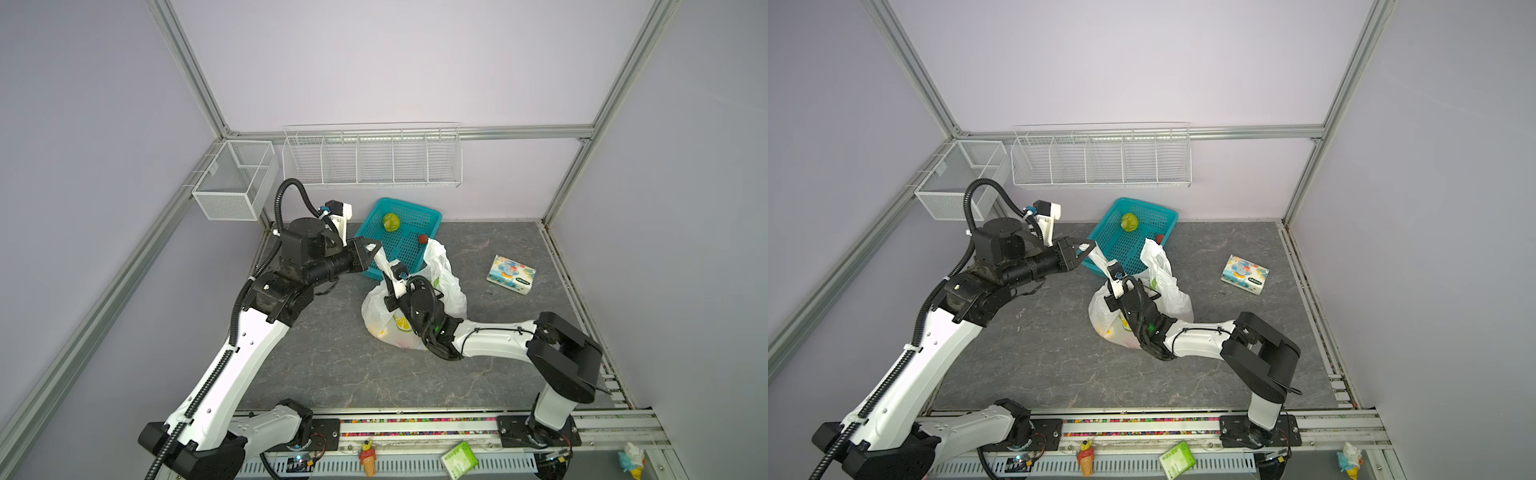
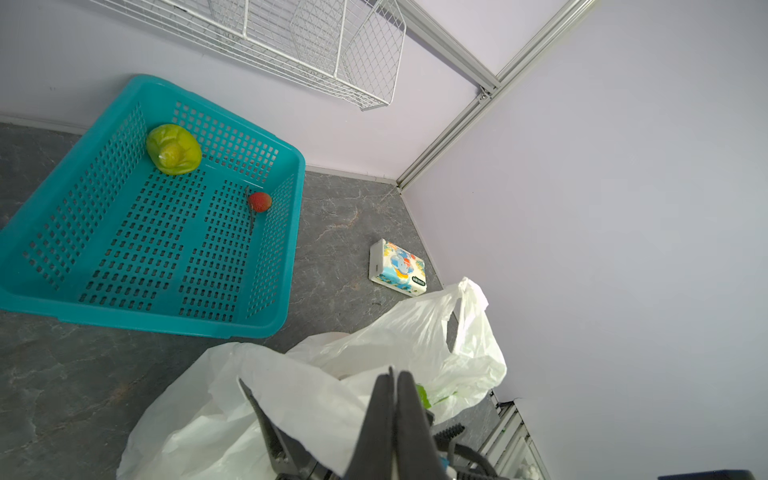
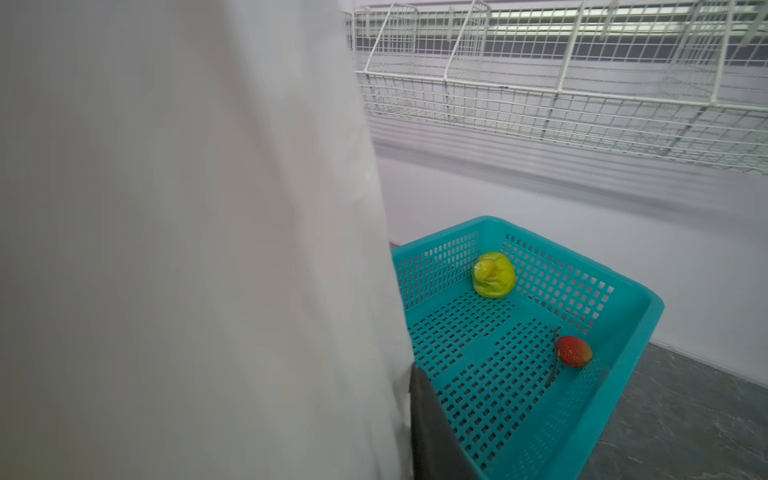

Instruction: Place the fake fruits into the plastic bag and tie a complex knot

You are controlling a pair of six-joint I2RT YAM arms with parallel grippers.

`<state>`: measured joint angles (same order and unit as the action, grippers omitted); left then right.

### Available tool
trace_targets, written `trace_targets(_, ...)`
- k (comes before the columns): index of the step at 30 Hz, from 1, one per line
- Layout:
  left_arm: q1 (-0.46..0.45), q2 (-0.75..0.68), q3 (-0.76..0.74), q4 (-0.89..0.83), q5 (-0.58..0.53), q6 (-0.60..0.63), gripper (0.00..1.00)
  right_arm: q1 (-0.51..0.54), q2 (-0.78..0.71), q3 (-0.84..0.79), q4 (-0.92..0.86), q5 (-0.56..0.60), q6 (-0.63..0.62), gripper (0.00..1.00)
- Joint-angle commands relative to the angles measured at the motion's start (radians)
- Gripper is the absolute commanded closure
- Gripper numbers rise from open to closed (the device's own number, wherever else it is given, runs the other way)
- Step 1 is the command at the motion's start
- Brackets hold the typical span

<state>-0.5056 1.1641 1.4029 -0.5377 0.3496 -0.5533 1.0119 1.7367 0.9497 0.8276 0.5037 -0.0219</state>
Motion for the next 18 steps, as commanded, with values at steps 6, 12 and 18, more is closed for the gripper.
trace_targets(6,0.010,0.022,0.096,-0.001,0.007,0.130,1.00,-0.020,-0.098,-0.016,-0.176,-0.201,0.004,0.86)
trace_targets(12,0.010,0.043,0.112,-0.038,0.019,0.163,1.00,-0.044,-0.168,-0.008,-0.292,-0.323,-0.002,0.50)
trace_targets(18,0.010,0.050,0.107,-0.036,0.035,0.169,1.00,-0.098,-0.249,0.048,-0.464,-0.530,-0.060,0.05)
